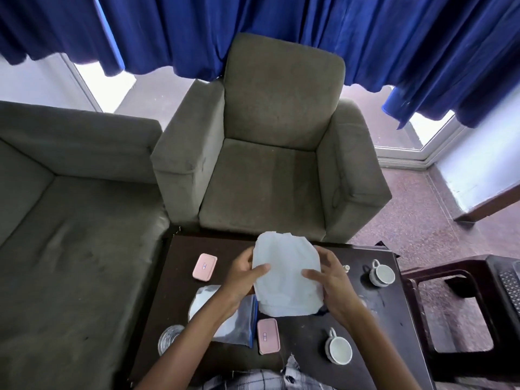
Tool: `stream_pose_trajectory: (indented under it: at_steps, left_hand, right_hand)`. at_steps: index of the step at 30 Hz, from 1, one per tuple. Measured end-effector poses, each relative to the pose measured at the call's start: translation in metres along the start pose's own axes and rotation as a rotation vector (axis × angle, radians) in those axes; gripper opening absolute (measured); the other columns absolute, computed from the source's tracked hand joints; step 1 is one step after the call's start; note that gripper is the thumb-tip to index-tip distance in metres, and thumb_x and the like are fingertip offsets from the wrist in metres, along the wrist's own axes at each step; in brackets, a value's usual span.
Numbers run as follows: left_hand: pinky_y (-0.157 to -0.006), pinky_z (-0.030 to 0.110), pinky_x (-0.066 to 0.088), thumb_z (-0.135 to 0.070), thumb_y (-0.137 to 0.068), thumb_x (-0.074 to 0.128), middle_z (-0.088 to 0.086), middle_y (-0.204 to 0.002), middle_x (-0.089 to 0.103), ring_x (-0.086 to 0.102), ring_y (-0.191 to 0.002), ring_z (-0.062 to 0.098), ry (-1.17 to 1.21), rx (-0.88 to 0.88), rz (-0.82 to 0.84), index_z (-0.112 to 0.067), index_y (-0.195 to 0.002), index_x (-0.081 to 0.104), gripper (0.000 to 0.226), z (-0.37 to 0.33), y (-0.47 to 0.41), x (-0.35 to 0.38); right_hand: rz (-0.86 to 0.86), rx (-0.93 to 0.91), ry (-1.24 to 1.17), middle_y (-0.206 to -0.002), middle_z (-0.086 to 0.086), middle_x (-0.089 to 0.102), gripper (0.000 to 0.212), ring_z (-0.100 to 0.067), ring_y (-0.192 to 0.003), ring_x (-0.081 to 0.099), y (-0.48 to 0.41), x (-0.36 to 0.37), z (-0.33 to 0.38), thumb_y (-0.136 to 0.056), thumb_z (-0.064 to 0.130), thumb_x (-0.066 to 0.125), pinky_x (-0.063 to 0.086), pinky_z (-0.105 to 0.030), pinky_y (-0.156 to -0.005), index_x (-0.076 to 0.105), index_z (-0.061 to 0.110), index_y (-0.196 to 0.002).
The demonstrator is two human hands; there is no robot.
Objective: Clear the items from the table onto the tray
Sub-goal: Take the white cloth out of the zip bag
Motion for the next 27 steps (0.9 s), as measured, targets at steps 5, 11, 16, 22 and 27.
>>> stream_pose_trajectory:
  at_steps: [5, 11, 16, 22, 27]
  left_hand:
    - [-0.093, 0.043, 0.051, 0.007, -0.083, 0.061, 0.000, -0.122, 0.064, 0.062, -0.112, 0.020, 0.026, 0.086, 0.053, -0.028, -0.135, 0.041, 0.066, -0.013, 0.008, -0.006]
    - [-0.091, 0.040, 0.053, 0.017, -0.079, 0.060, -0.001, -0.127, 0.061, 0.060, -0.116, 0.019, 0.058, 0.154, 0.098, -0.052, -0.135, 0.020, 0.098, -0.021, 0.021, -0.004]
    - [-0.069, 0.036, 0.058, 0.009, -0.064, 0.067, 0.004, -0.113, 0.067, 0.064, -0.105, 0.022, 0.117, 0.201, 0.089, -0.039, -0.120, 0.041, 0.078, -0.028, 0.025, -0.005]
    - [-0.070, 0.032, 0.054, 0.022, -0.079, 0.050, -0.003, -0.093, 0.070, 0.061, -0.099, 0.021, -0.008, 0.183, 0.055, -0.018, -0.082, 0.065, 0.043, -0.033, 0.028, -0.006]
    - [-0.096, 0.031, 0.050, 0.020, -0.081, 0.051, -0.006, -0.123, 0.065, 0.061, -0.113, 0.010, -0.036, 0.190, 0.132, -0.029, -0.111, 0.065, 0.060, -0.040, 0.030, -0.004]
  right_hand:
    - [0.015, -0.172, 0.018, -0.089, -0.009, 0.070, 0.071, -0.022, -0.076, 0.064, 0.005, -0.001, 0.014, -0.060, -0.001, 0.056, 0.051, -0.035, -0.065, 0.042, 0.022, -0.126]
    - [0.062, -0.219, -0.017, -0.092, -0.006, 0.070, 0.055, -0.016, -0.074, 0.066, 0.015, 0.009, 0.024, -0.060, -0.002, 0.046, 0.053, -0.028, -0.059, 0.042, 0.018, -0.111]
    - [-0.008, -0.201, -0.113, -0.074, -0.006, 0.063, 0.036, -0.016, -0.062, 0.057, 0.009, 0.003, 0.021, -0.070, -0.019, 0.043, 0.043, -0.022, -0.048, 0.037, 0.015, -0.081]
    - [0.013, -0.255, 0.064, -0.074, 0.000, 0.063, 0.044, -0.019, -0.072, 0.053, 0.013, 0.005, 0.026, -0.072, -0.017, 0.039, 0.041, -0.019, -0.055, 0.066, 0.016, -0.061]
    - [0.031, -0.198, 0.083, -0.098, -0.005, 0.071, 0.015, -0.024, -0.092, 0.061, 0.013, 0.009, 0.027, -0.071, 0.005, 0.070, 0.047, -0.034, -0.076, 0.077, 0.016, -0.079]
Point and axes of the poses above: each hand's wrist, its own y-axis away from the middle knuckle, its own x-axis out of the palm, z = x × y, the point moved 7 cm from there along -y, towards the middle knuckle
